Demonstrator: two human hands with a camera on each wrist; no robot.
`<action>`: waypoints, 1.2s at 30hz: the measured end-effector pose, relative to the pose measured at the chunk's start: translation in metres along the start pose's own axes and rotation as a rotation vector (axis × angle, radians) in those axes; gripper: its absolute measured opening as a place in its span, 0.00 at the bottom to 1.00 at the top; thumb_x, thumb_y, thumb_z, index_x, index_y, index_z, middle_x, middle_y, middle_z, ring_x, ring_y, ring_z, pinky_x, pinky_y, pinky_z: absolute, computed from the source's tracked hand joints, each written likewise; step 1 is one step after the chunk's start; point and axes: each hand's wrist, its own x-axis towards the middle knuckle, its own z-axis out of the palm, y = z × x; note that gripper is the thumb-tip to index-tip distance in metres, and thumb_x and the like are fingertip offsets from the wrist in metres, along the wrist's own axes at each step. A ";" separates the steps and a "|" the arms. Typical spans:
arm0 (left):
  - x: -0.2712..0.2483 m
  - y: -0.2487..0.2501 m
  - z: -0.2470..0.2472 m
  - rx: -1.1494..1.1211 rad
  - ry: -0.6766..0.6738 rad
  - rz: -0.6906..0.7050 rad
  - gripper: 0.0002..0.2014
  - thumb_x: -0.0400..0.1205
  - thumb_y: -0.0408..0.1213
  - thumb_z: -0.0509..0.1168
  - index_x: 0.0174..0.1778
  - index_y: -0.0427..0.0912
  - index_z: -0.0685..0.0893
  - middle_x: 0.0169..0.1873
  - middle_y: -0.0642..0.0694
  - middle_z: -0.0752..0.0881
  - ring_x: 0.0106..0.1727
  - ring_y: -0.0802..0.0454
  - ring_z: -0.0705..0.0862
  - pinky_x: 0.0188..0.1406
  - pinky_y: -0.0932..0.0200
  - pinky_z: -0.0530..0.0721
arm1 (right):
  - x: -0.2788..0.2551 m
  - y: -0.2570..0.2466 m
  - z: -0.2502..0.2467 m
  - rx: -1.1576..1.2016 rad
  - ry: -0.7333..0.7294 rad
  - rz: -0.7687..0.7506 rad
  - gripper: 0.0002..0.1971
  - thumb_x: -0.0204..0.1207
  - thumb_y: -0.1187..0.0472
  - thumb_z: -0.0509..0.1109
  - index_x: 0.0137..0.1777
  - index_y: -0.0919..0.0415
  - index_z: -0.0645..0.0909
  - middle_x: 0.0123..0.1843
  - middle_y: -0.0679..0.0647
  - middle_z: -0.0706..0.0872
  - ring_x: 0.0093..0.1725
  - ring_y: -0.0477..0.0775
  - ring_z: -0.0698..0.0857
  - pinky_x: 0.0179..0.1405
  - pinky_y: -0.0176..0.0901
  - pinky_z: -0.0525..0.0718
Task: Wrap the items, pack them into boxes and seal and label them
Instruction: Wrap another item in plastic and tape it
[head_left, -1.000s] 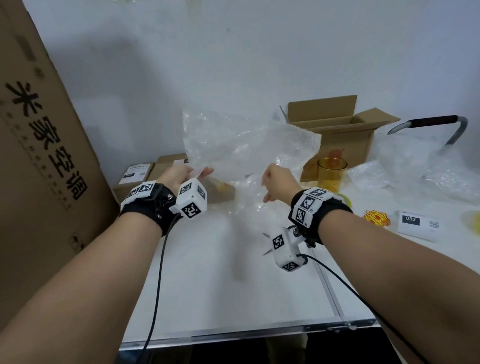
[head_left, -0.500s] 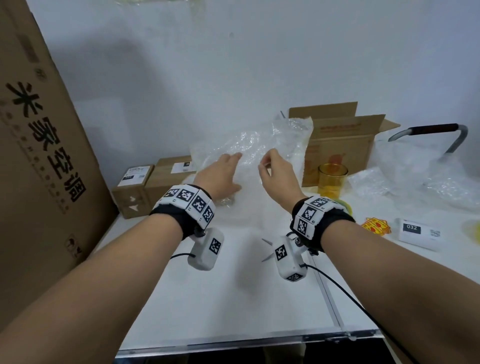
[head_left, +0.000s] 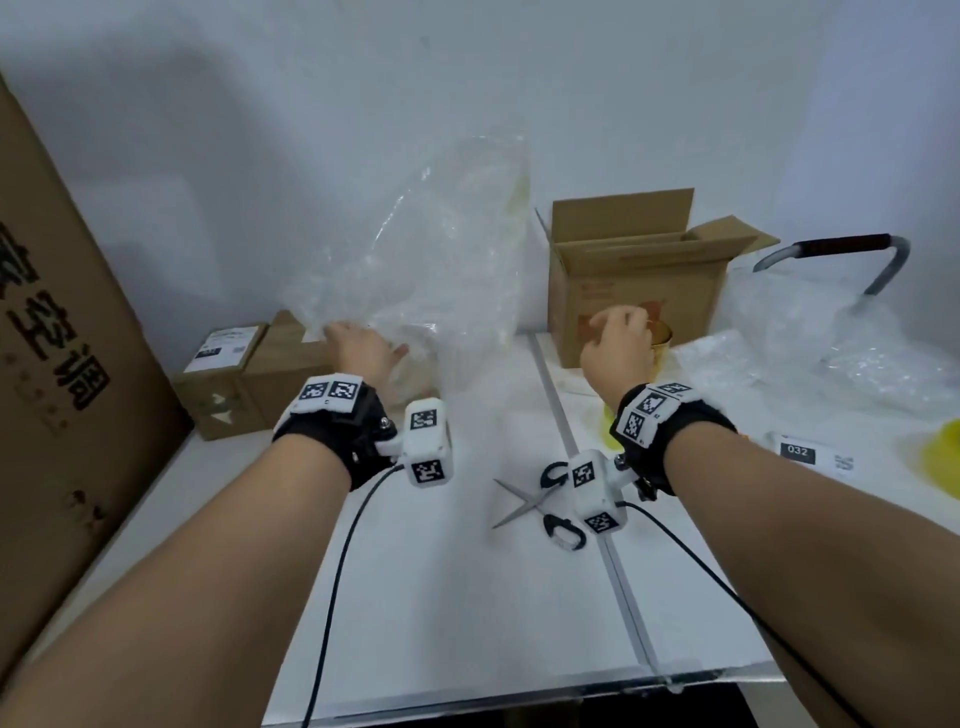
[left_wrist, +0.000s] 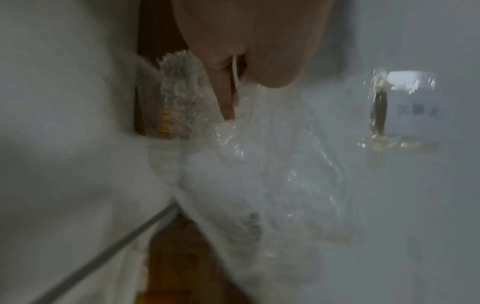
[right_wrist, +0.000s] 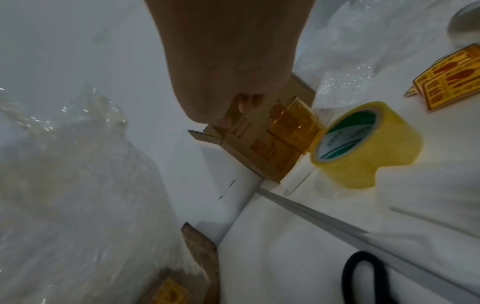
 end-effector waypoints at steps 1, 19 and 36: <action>0.001 -0.001 0.008 -0.299 0.000 -0.064 0.14 0.89 0.32 0.54 0.67 0.50 0.76 0.70 0.35 0.75 0.60 0.40 0.80 0.47 0.52 0.85 | 0.003 0.005 0.003 -0.040 -0.056 0.033 0.17 0.73 0.71 0.62 0.61 0.58 0.76 0.71 0.58 0.68 0.67 0.63 0.72 0.67 0.52 0.69; 0.031 0.013 0.085 0.266 -0.196 0.182 0.20 0.80 0.19 0.55 0.62 0.42 0.79 0.68 0.41 0.75 0.54 0.38 0.86 0.48 0.44 0.90 | 0.077 0.056 0.016 -0.491 -0.347 0.151 0.10 0.80 0.66 0.63 0.36 0.67 0.72 0.60 0.66 0.83 0.65 0.65 0.76 0.61 0.55 0.79; 0.030 0.052 0.052 0.181 -0.312 0.107 0.18 0.88 0.45 0.58 0.52 0.33 0.86 0.33 0.43 0.88 0.22 0.54 0.87 0.36 0.60 0.90 | 0.054 -0.001 -0.051 0.574 0.136 0.283 0.12 0.78 0.64 0.57 0.51 0.59 0.83 0.48 0.55 0.84 0.49 0.58 0.82 0.49 0.49 0.81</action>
